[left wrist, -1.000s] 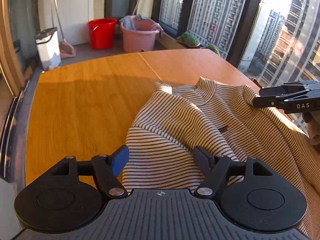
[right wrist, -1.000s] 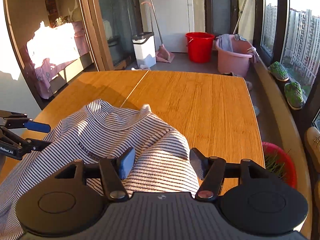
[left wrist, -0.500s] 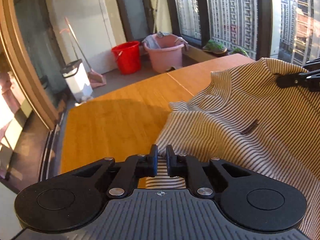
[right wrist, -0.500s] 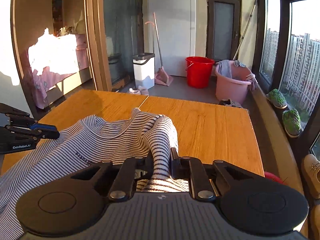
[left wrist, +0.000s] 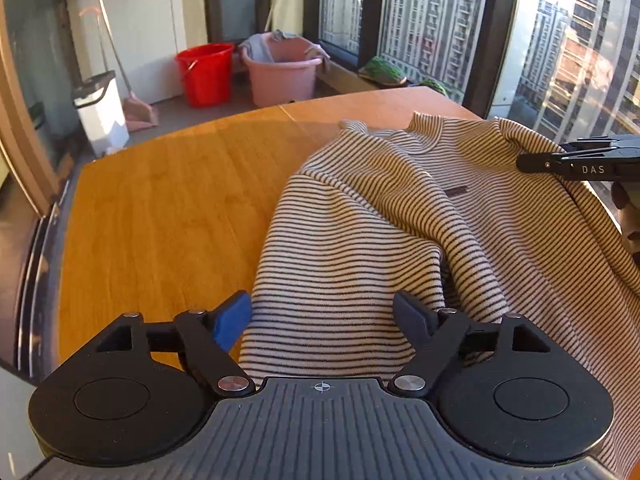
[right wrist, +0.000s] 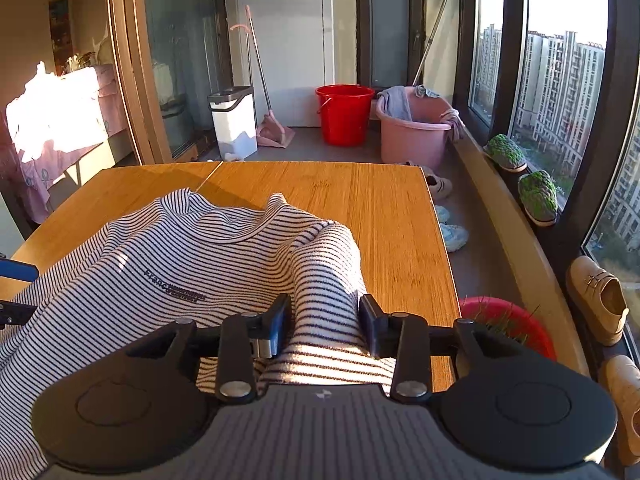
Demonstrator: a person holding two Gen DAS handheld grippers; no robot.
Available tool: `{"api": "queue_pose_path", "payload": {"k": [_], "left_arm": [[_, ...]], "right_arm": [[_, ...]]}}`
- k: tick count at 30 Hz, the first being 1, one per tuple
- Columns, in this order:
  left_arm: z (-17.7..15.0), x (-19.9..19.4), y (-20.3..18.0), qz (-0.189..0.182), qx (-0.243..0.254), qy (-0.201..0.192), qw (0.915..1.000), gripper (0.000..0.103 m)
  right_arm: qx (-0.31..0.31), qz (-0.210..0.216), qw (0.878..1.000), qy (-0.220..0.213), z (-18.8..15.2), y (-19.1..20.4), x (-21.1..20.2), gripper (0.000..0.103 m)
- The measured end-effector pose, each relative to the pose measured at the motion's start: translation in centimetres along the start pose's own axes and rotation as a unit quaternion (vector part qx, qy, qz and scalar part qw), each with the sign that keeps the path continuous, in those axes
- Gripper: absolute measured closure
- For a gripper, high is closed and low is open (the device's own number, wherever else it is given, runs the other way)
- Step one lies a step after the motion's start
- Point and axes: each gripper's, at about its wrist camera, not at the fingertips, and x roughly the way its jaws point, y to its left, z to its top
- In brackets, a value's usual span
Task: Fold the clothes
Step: 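Lay the sweater flat on the table and open both tools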
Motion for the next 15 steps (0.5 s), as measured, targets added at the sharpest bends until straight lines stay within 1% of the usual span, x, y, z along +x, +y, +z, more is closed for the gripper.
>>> {"api": "queue_pose_path", "payload": {"k": [1,2,3,4,7,8,9,10,11,13,14,15], "left_arm": [[-0.1,0.2,-0.2,-0.002,0.003,0.003,1.0,0.03],[-0.2,0.3,-0.4,-0.004,0.006,0.005,1.0,0.043],[-0.3,0.5,-0.7,-0.006,0.009,0.008,0.9999,0.06],[-0.4,0.6,-0.9,-0.008,0.012,0.011,0.9998,0.071],[-0.8,1.1,-1.5,-0.015,0.022,0.019,0.9995,0.083],[-0.9,1.3,-1.7,-0.017,0.025,0.021,0.9993,0.084],[-0.8,1.1,-1.6,0.001,0.031,0.02,0.9993,0.085],[-0.8,1.0,-1.2,0.023,0.039,0.018,0.9988,0.088],[-0.8,0.9,-0.5,0.04,0.038,0.019,0.9983,0.09],[-0.8,0.9,0.8,0.065,0.027,0.021,0.9973,0.09],[-0.8,1.0,1.5,0.073,0.018,0.022,0.9969,0.089],[-0.8,0.9,2.2,0.085,0.012,0.022,0.9961,0.089]], "right_arm": [[-0.004,0.001,1.0,-0.001,-0.1,0.2,0.0,0.061],[-0.008,0.003,1.0,-0.001,-0.2,0.3,-0.1,0.061],[-0.01,0.004,1.0,-0.003,-0.3,0.5,0.0,0.061],[-0.01,0.006,1.0,-0.004,-0.4,0.6,0.1,0.059],[-0.009,0.013,1.0,-0.007,-0.3,1.3,0.4,0.06],[-0.014,0.019,1.0,-0.011,-0.1,1.7,0.5,0.061],[-0.02,0.027,0.999,-0.016,0.2,2.2,0.5,0.07],[-0.024,0.041,0.999,-0.022,0.6,2.7,0.5,0.075],[-0.027,0.057,0.998,-0.029,0.9,3.1,0.4,0.076],[-0.028,0.07,0.996,-0.039,1.7,3.6,0.5,0.08],[-0.028,0.069,0.996,-0.042,2.2,3.7,0.7,0.08],[-0.025,0.057,0.997,-0.039,2.4,3.3,1.0,0.08]]}}
